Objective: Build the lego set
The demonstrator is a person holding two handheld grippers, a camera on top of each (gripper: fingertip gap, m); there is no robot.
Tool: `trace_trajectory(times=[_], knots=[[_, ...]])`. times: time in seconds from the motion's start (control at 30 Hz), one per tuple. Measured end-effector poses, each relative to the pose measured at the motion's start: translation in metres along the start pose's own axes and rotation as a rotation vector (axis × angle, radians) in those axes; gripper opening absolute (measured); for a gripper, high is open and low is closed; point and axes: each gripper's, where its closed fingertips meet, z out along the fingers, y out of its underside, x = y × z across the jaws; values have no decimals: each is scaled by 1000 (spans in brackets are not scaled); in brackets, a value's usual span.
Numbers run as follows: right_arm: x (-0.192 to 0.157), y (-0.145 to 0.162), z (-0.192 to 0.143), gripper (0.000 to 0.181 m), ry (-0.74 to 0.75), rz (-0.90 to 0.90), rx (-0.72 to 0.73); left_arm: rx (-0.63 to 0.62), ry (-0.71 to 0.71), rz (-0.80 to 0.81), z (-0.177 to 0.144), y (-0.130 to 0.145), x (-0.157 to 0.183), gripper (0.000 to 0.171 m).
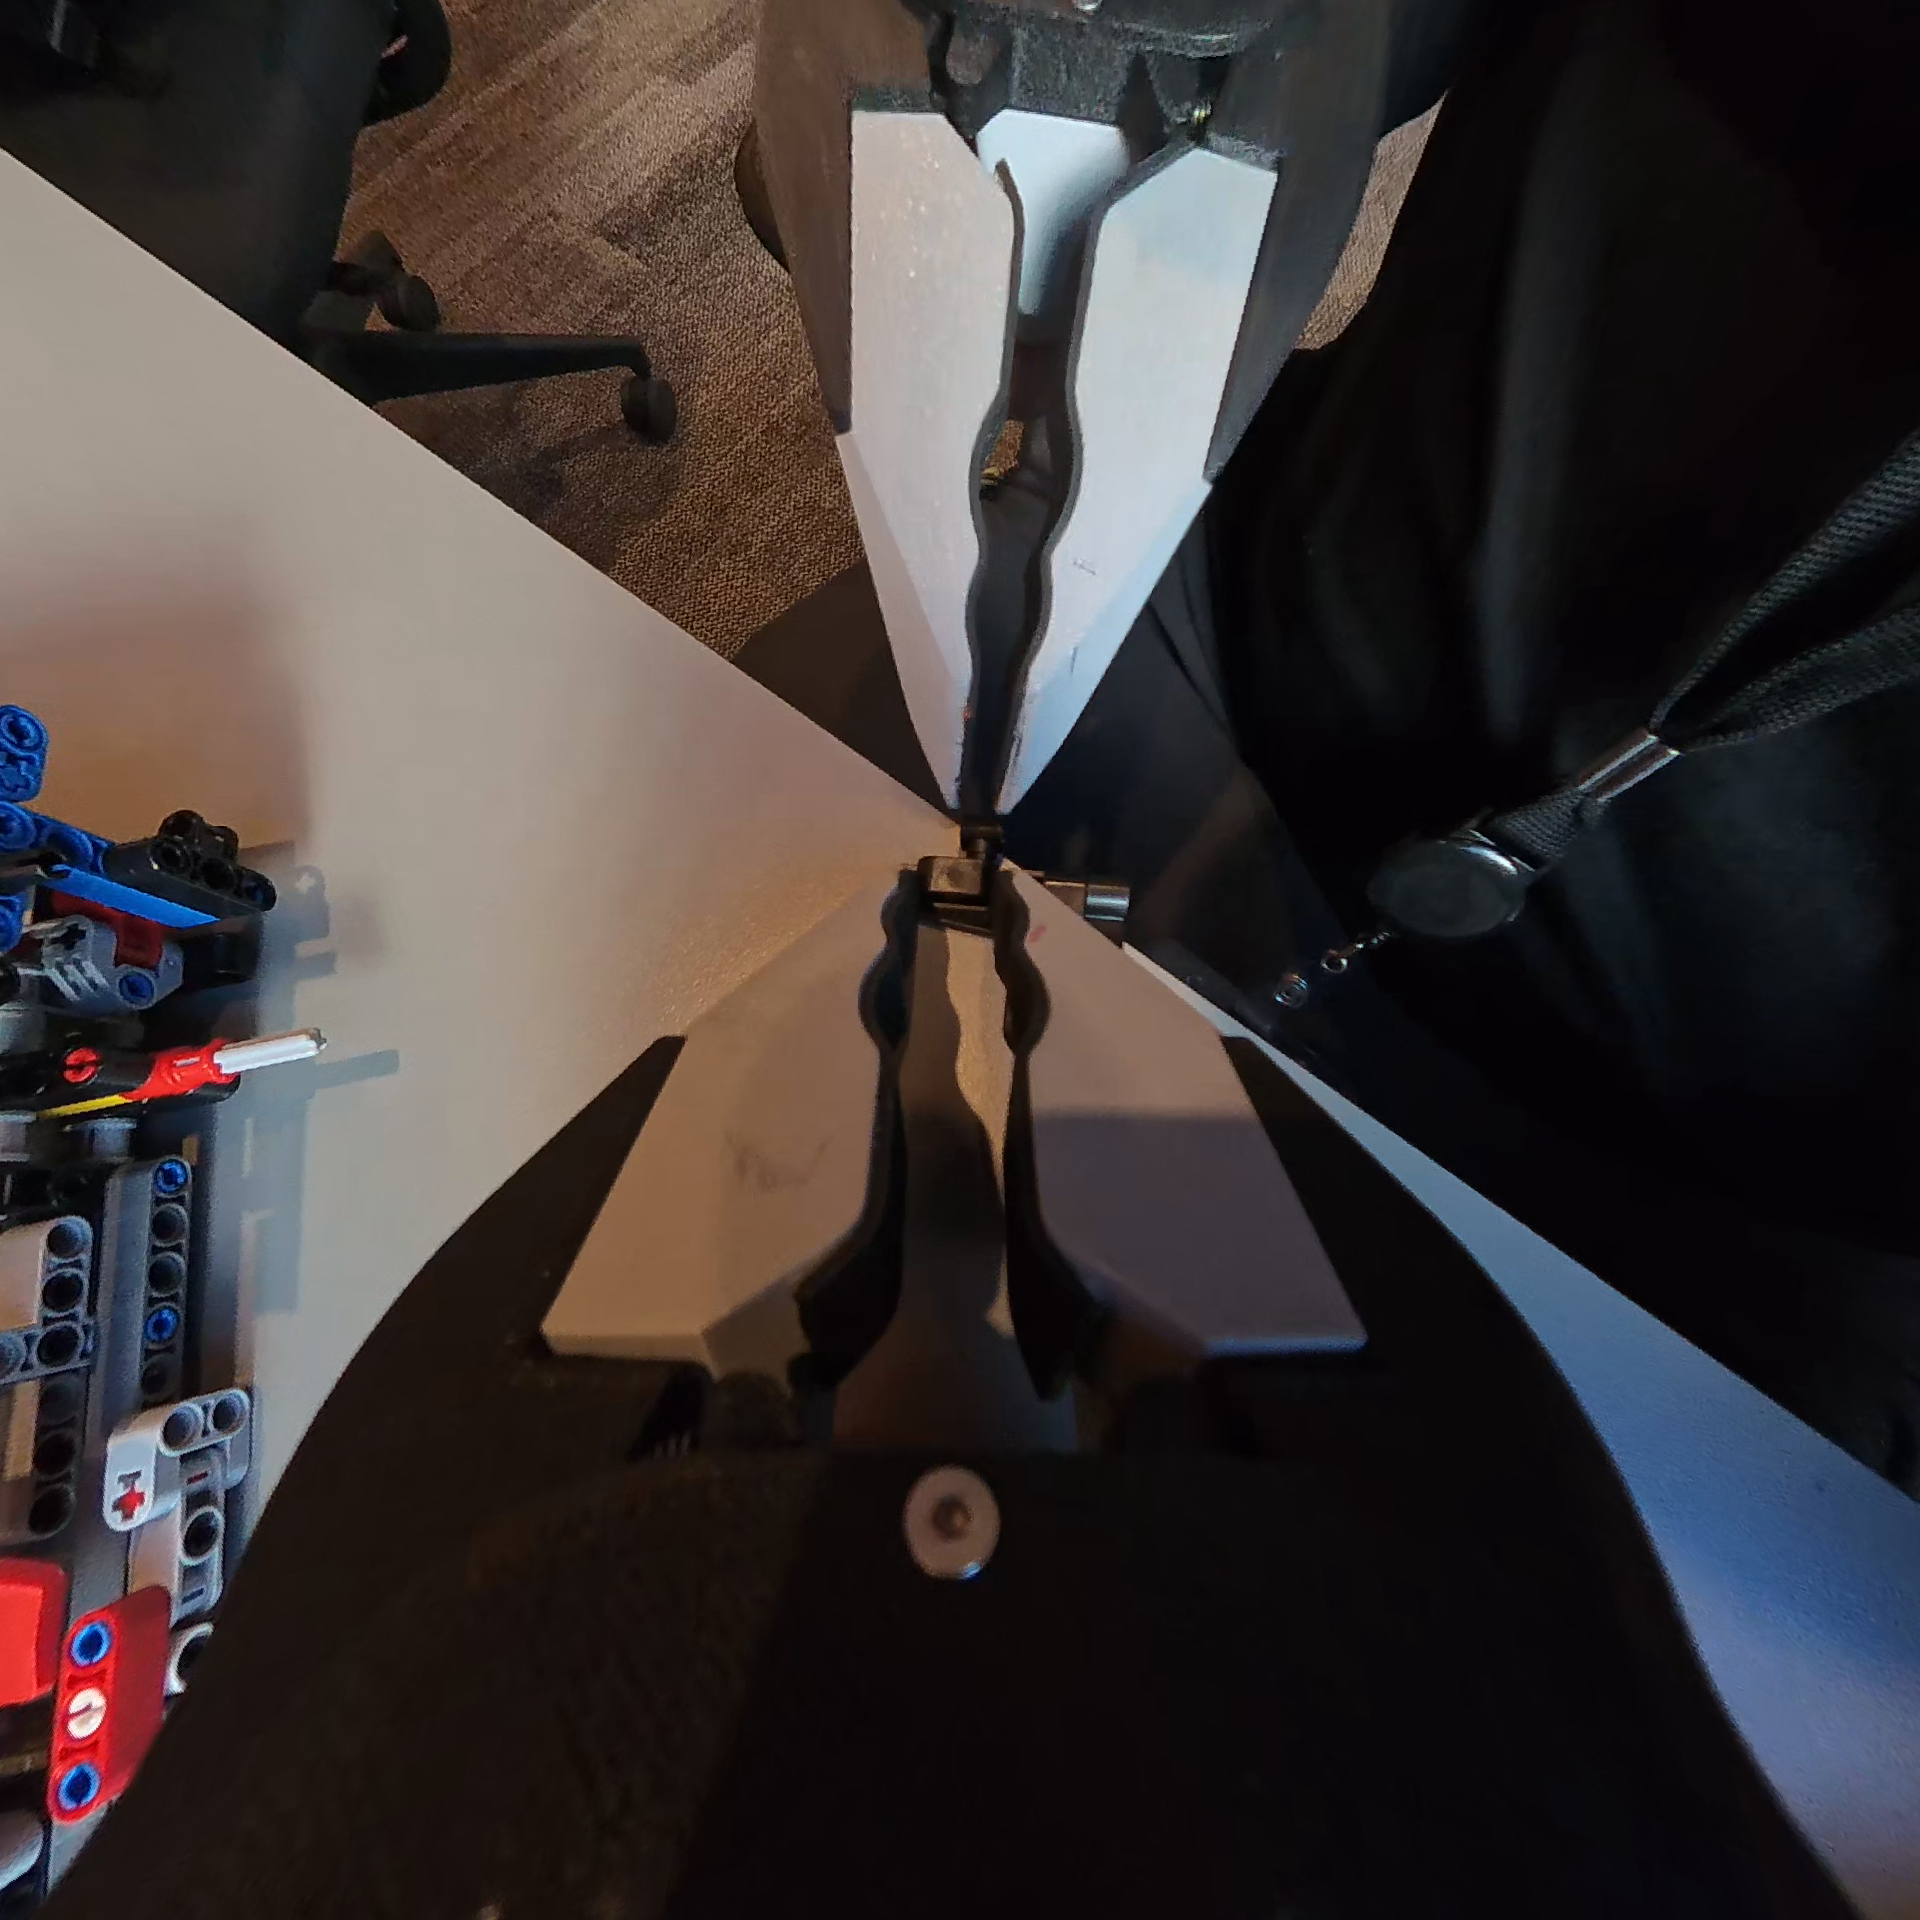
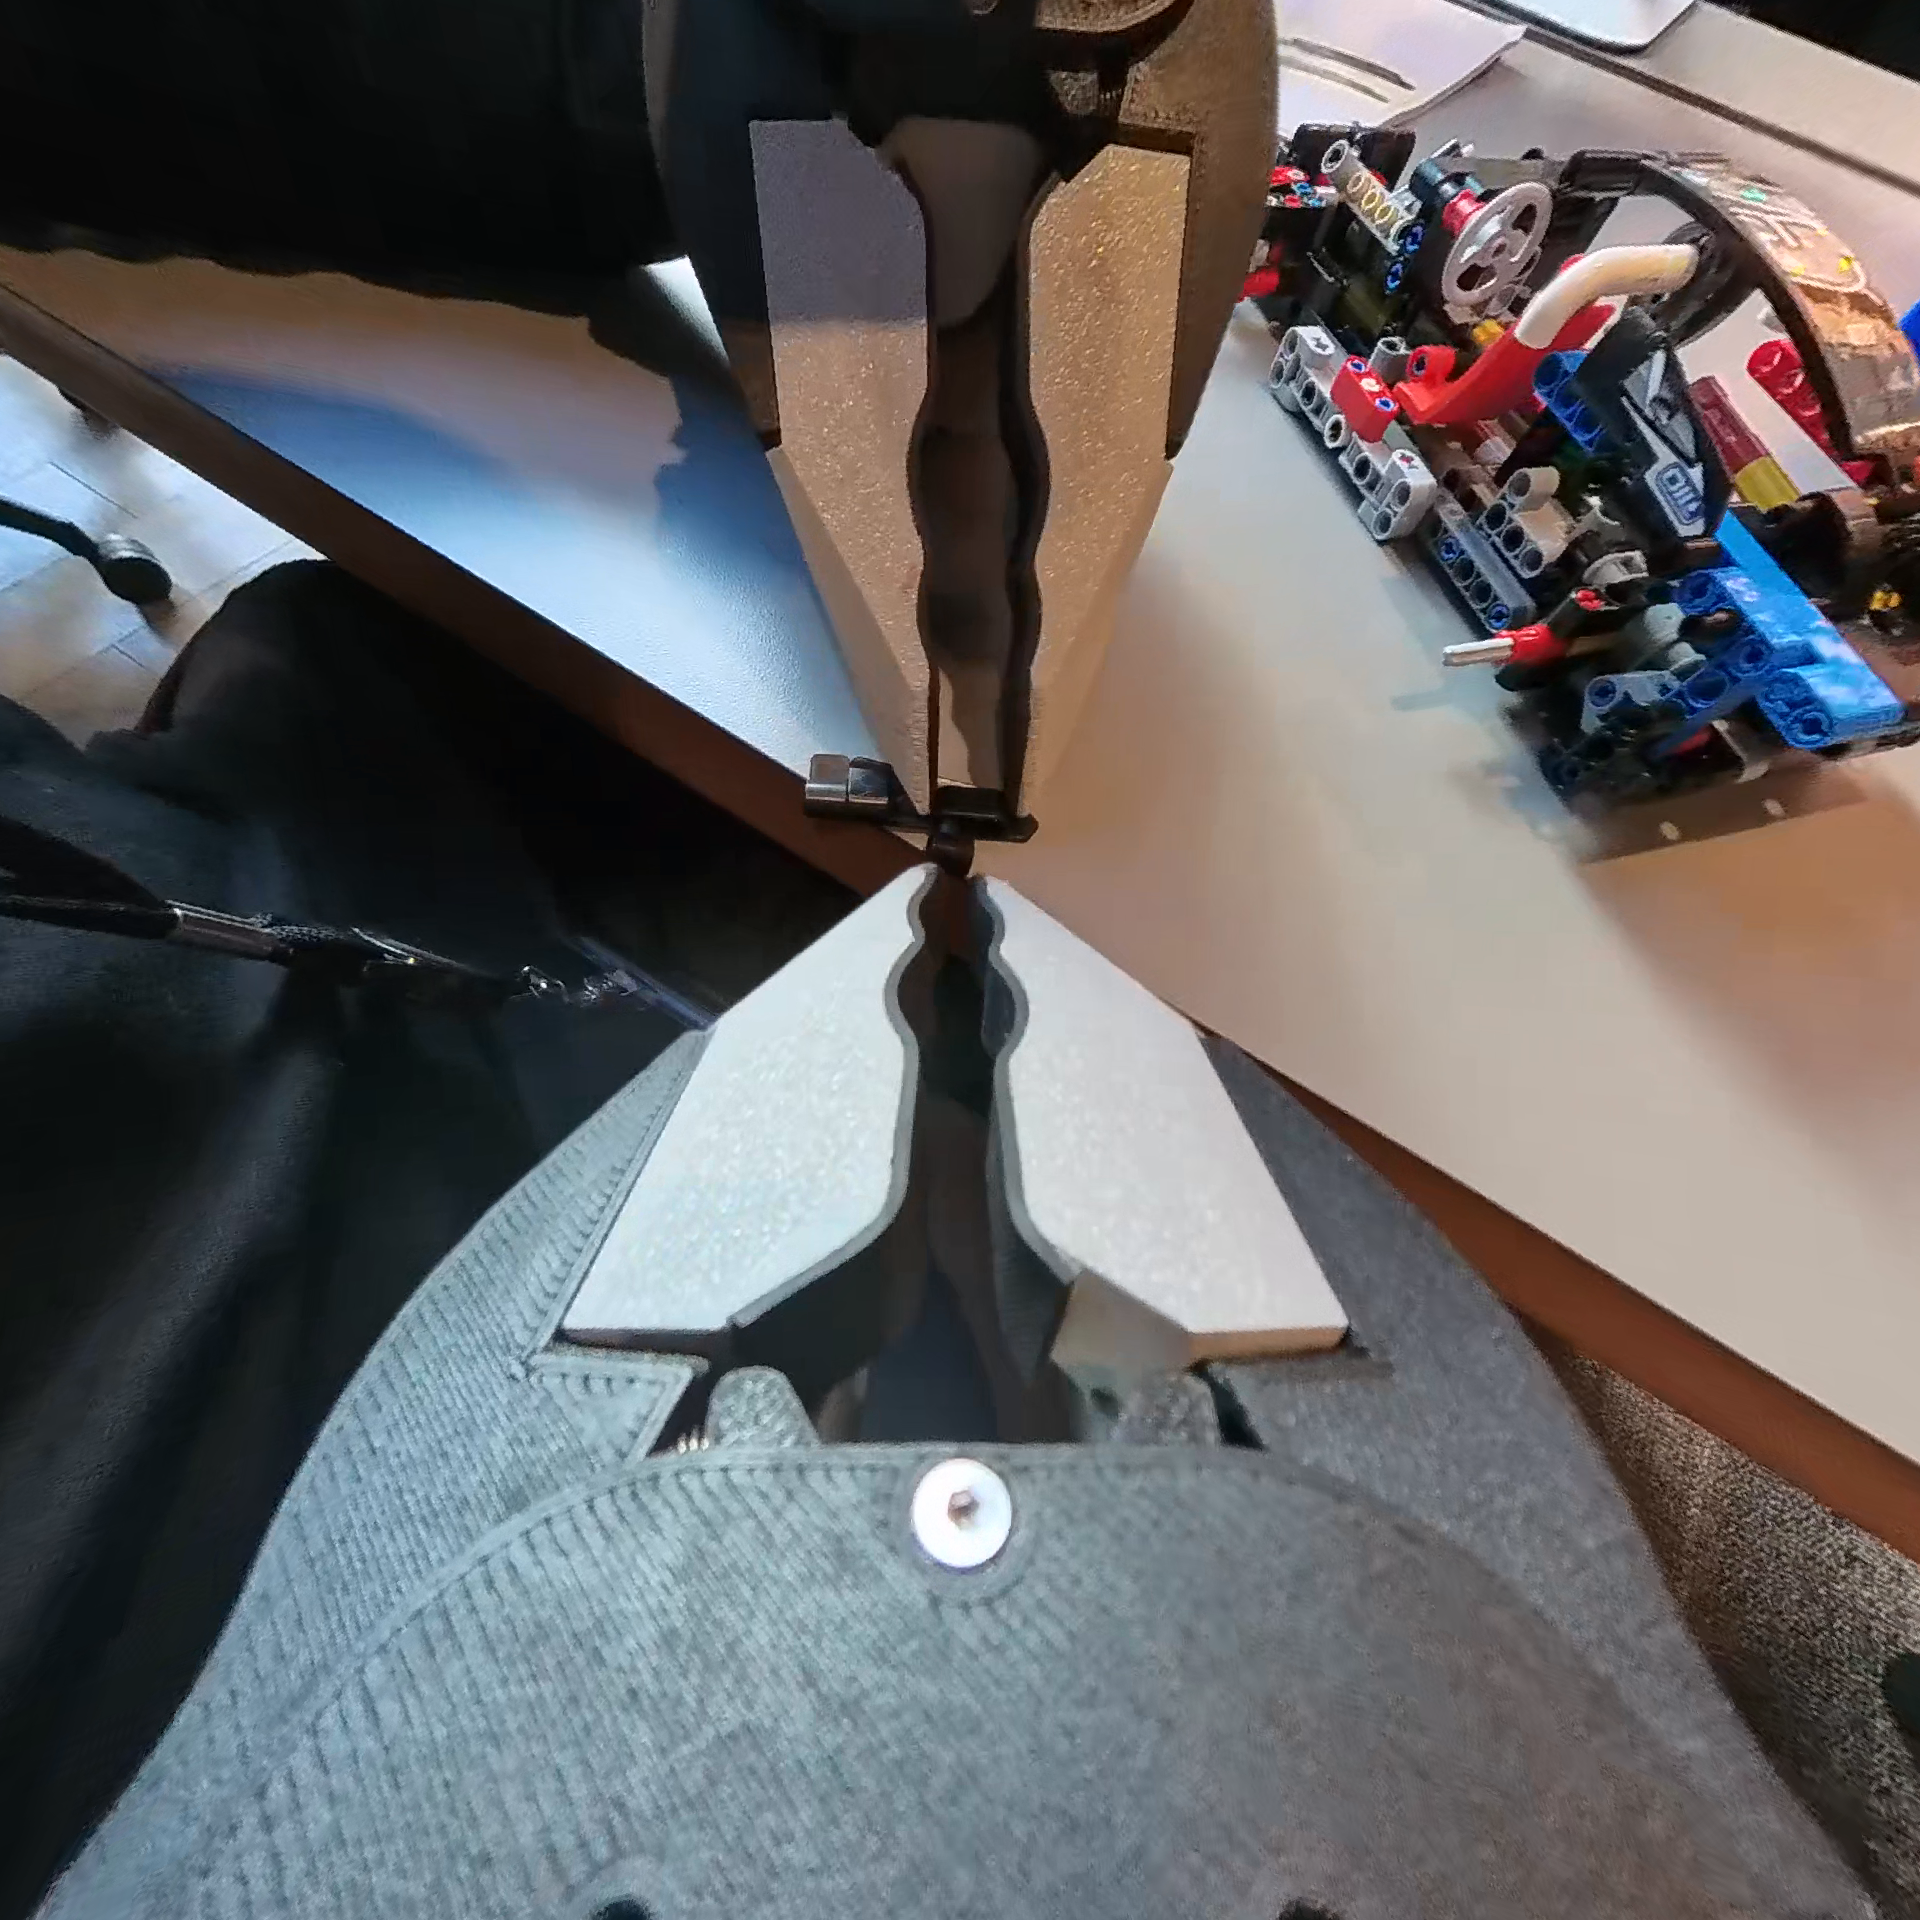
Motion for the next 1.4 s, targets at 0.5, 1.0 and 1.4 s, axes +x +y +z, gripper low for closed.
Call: trace_trajectory(times=[0.5,1.0,1.4], knots=[[-2,-3,0,2,-14,15,27,0,3,-4,0,0,0,11],[0,-3,7,3,-38,-44,-24,-2,-3,4,0,1,1,11],[-3,-5,7,3,-75,21,28,0,15,-6,0,1,2,11]])
